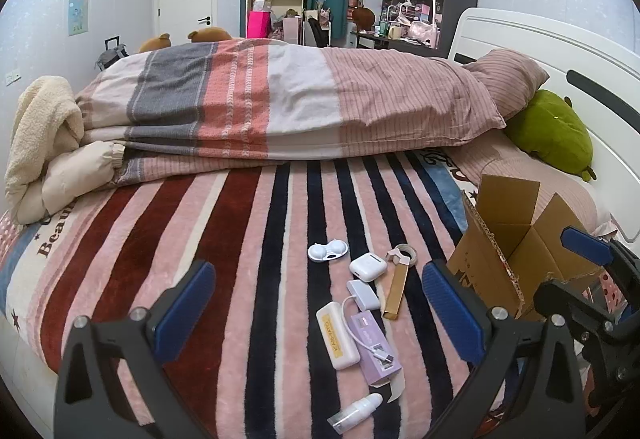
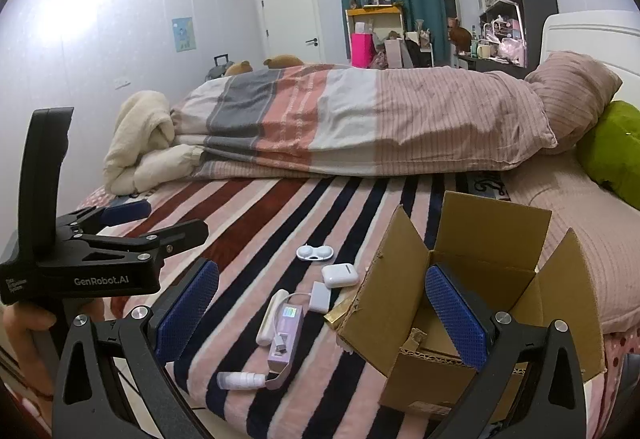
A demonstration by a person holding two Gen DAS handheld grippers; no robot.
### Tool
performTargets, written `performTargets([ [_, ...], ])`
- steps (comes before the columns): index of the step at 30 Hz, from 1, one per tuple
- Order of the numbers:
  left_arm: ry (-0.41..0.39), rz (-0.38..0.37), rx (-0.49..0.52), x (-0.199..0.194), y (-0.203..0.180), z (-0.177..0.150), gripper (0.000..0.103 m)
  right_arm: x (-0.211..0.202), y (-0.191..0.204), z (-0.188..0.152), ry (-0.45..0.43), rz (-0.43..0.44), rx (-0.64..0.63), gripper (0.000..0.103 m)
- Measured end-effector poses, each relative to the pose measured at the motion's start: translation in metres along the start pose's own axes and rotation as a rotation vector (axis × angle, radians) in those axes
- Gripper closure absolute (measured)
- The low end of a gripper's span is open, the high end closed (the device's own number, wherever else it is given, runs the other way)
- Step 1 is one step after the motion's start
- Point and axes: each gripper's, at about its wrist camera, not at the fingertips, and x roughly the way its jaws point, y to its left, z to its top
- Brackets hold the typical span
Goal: Organize rigid objects
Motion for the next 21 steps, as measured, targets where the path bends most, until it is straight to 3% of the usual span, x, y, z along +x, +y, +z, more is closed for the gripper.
performTargets([
  [21, 0.008, 0.003, -0.015, 0.0053, 0.0062, -0.0006, 0.0, 0.0071, 0.0025, -0.0037, 0.012, 0.018, 0.002, 0.0],
])
